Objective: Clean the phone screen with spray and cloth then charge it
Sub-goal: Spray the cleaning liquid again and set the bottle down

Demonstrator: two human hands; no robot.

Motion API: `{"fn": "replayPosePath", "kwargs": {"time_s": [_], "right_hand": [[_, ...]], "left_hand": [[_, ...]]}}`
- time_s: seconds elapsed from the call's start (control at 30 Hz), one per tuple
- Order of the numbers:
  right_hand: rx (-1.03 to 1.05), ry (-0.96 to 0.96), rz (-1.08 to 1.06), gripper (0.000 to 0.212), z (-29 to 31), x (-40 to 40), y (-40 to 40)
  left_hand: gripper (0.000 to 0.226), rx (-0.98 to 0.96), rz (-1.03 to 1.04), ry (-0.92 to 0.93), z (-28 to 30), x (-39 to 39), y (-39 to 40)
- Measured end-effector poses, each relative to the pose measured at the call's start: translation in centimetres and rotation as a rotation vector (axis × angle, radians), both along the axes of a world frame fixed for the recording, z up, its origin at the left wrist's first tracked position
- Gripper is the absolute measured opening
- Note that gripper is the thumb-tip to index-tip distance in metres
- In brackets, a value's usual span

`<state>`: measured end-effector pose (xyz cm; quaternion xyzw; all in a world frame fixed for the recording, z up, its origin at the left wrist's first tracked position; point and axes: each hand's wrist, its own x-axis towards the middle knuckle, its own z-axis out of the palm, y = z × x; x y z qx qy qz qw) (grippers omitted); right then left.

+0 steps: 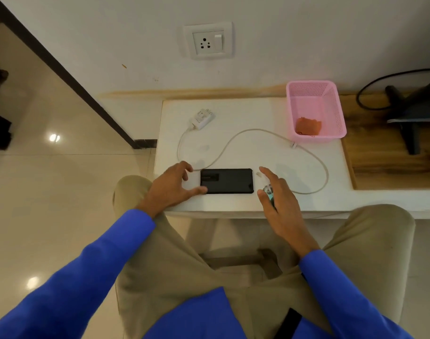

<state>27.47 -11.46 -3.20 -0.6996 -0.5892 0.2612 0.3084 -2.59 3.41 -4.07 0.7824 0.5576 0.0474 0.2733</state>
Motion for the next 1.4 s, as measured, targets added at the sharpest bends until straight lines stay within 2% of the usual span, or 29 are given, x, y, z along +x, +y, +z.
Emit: {"fn": "replayPosePath", "kwargs": {"time_s": [0.07, 0.13, 0.27, 0.47, 0.63, 0.77, 0.87, 1.0, 1.07, 1.4], "right_hand": [[-0.013, -0.001, -0.007, 0.053, 0.1, -0.4, 0.0], [-0.040, 0.048, -0.025, 0.051, 0.3, -0.6, -0.3], [-0.078, 0.167, -0.050, 0.049, 0.7, -0.6, -1.0], [-0.051, 0.170, -0.064, 0.050, 0.9, -0.9, -1.6], [-0.076, 0.194, -0.065, 0.051, 0.6, -1.1, -1.7], [-0.063, 0.210, -0.092, 0.051, 0.6, -0.7, -1.7], [-0.050, 0.196, -0.128, 0.060, 0.8, -1.1, -1.5], [-0.067, 0.152, -0.155, 0.075, 0.5, -1.7, -1.1], [-0.094, 0.113, -0.143, 0.077, 0.5, -2.4, -0.8], [-0.126, 0.018, -0.124, 0.088, 1.4, -6.3, 1.5]], "left_hand": [[0.096, -0.024, -0.052, 0.025, -0.5, -0.1, -0.6], [0.104, -0.067, -0.043, 0.002, -0.8, 0.5, -0.5], [0.098, -0.068, -0.077, 0.044, -1.1, 0.8, 0.0], [0.096, -0.012, -0.146, 0.081, -1.0, 0.9, -0.3], [0.091, -0.044, -0.143, 0.055, -0.8, 1.1, -0.2], [0.086, -0.052, -0.103, -0.017, -1.0, 0.9, -0.1], [0.083, -0.101, -0.076, -0.090, -0.6, 1.1, -0.1], [0.079, -0.291, -0.007, -0.331, -0.5, 1.7, -0.7], [0.080, -0.323, 0.022, -0.420, -0.3, 1.9, -1.0], [0.080, -0.332, 0.033, -0.469, 0.1, 1.6, -1.3]]}}
